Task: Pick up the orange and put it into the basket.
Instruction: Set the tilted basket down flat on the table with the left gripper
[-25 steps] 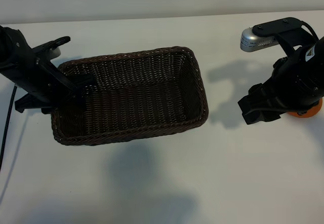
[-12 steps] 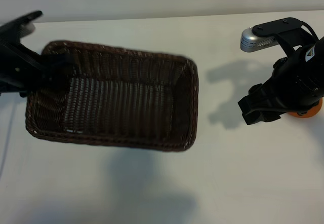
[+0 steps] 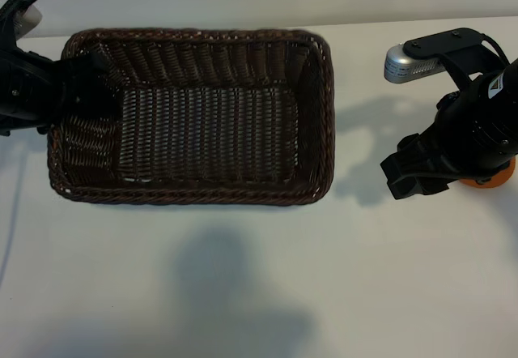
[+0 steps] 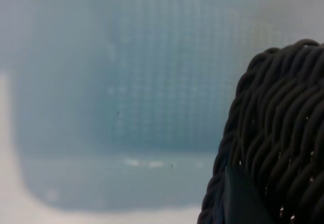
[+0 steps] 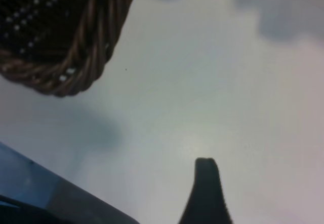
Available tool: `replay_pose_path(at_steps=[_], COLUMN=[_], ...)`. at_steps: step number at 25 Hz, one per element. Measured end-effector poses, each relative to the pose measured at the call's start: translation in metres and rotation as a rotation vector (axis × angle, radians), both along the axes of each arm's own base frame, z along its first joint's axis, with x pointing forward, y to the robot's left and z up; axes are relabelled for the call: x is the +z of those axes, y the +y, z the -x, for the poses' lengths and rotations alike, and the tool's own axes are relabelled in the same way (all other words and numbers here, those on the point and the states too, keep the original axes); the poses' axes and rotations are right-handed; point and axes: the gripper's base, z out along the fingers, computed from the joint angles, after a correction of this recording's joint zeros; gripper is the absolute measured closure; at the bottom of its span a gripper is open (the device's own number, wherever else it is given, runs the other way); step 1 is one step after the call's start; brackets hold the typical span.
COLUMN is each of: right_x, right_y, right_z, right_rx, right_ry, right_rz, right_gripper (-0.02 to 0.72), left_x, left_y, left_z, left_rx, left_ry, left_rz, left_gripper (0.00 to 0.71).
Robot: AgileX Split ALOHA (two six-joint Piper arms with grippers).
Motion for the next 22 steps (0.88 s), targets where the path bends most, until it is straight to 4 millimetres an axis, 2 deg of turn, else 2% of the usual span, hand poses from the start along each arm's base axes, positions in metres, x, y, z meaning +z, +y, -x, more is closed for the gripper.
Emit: replay_pose_path(at_steps=[6, 11, 16, 22], right_x=[0.0, 0.0, 0.0, 0.0], right_y=[0.0, 0.0, 0.0, 0.0], right_z=[0.0, 0.0, 0.0, 0.0], right_rx=[0.0, 0.0, 0.0, 0.005], right_ry=[0.0, 0.0, 0.001, 0.002], right_rz=[0.0, 0.0, 0.0, 0.001], right_gripper=[0.178, 0.178, 0.178, 0.178], left_x=[-0.004, -0.015, -0.04, -0.074], left_y=[-0.004, -0.027, -0.051, -0.059], left_z=[-0.02, -0.037, -0.046, -0.052], left_rx=[-0.014, -0.059, -0.05, -0.021], left_ry=[0.006, 0.017, 0.061, 0.142], left_rz=[0.035, 0.039, 0.049, 0.05], left_gripper=[0.361, 0.361, 0.361, 0.361])
